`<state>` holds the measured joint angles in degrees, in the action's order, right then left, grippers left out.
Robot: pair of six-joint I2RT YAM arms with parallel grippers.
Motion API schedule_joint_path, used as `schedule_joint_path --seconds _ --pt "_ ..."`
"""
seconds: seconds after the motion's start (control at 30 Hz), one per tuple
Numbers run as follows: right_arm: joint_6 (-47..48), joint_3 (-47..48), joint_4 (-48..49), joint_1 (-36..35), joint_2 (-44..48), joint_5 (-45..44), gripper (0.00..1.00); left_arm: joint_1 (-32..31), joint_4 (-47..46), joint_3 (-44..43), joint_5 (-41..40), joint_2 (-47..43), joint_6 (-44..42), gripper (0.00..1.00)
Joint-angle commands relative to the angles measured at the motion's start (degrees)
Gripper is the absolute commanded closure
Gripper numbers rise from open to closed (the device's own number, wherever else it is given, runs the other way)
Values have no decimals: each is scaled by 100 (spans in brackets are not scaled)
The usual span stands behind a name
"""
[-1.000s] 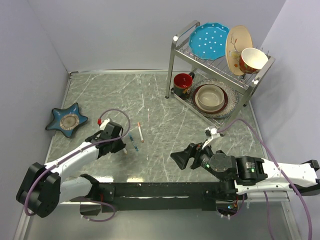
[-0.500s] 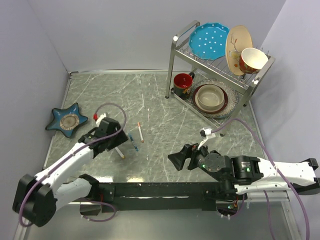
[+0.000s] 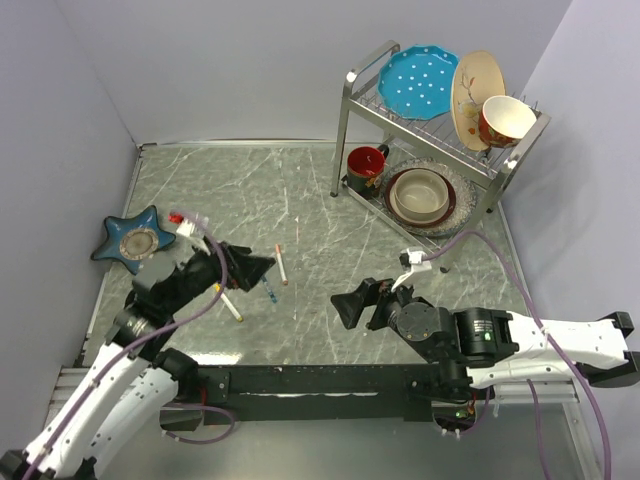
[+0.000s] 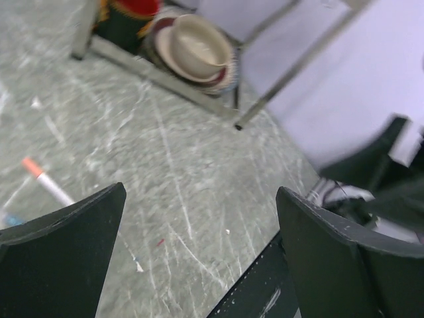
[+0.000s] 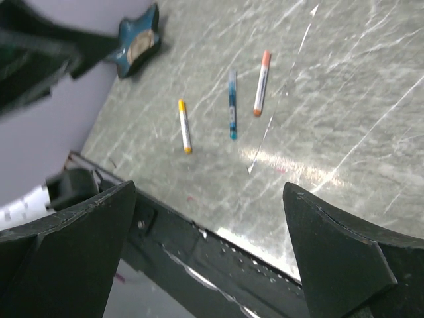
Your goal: Insert the pens into the pen caps
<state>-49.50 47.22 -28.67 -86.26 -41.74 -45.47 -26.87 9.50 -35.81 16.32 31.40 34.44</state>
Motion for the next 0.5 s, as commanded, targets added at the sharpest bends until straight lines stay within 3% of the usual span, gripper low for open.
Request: schedule_joint_path --seconds 0.0,0.47 --pt "-596 384 -191 -5 -203 -926 0 7 -1149 477 890 -634 -350 1" --pt "116 437 714 -5 -476 -902 0 7 -1327 496 1277 -933 -253 1"
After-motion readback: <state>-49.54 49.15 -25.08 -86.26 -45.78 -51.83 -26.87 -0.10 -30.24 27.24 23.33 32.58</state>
